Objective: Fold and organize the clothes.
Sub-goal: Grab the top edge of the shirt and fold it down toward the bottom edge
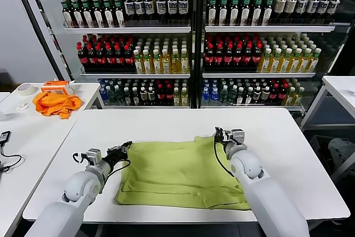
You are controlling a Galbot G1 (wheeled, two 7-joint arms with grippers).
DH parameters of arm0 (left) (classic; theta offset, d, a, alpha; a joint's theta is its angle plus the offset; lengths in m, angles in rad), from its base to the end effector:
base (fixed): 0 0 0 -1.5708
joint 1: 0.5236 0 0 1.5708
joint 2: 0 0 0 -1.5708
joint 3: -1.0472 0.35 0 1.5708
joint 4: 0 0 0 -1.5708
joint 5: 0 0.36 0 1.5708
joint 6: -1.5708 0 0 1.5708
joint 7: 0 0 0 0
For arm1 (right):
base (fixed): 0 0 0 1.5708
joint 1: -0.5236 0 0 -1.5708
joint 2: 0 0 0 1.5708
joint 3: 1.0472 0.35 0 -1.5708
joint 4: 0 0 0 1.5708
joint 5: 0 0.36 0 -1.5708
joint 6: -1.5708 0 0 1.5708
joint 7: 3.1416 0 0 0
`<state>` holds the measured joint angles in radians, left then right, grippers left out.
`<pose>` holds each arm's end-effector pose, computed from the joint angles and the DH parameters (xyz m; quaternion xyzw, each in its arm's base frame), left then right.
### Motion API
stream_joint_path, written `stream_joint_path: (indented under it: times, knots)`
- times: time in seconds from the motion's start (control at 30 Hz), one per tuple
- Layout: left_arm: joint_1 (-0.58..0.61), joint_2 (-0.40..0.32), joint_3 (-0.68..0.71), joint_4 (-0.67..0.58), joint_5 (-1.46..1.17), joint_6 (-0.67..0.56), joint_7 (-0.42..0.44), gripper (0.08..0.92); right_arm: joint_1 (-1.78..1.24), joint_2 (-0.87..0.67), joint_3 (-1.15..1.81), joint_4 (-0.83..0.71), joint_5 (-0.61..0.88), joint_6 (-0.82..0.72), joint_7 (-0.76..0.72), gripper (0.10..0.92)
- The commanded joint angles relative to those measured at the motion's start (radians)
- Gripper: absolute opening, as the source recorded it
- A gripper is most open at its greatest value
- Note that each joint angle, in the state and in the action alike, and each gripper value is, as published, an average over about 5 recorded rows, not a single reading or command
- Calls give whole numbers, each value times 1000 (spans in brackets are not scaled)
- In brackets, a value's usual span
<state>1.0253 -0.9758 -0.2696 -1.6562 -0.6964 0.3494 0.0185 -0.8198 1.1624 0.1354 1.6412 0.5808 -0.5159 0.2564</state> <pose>0.3540 0.1043 -0.3073 -0.1436 -0.9681 0.0332 0.2028 0.4032 -0.0042 -0.2680 0.0824 -0.9760 0.0084 0.2014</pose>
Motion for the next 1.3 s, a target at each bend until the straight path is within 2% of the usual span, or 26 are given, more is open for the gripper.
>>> stream_joint_path:
  times: [0.03,0.27,1.3]
  knots:
    - [170,14,-58,-157,-8,-19,0,84,-259,-66,47,260,-1,-11,21,111]
    - [212,13,-81,-161,2,-30,8,84,-304,-78,62,309,-46,-41,67,111]
    - [272,26,-115,-203,15,-10,2,84,-413,-86,93,389,-109,-39,73,111]
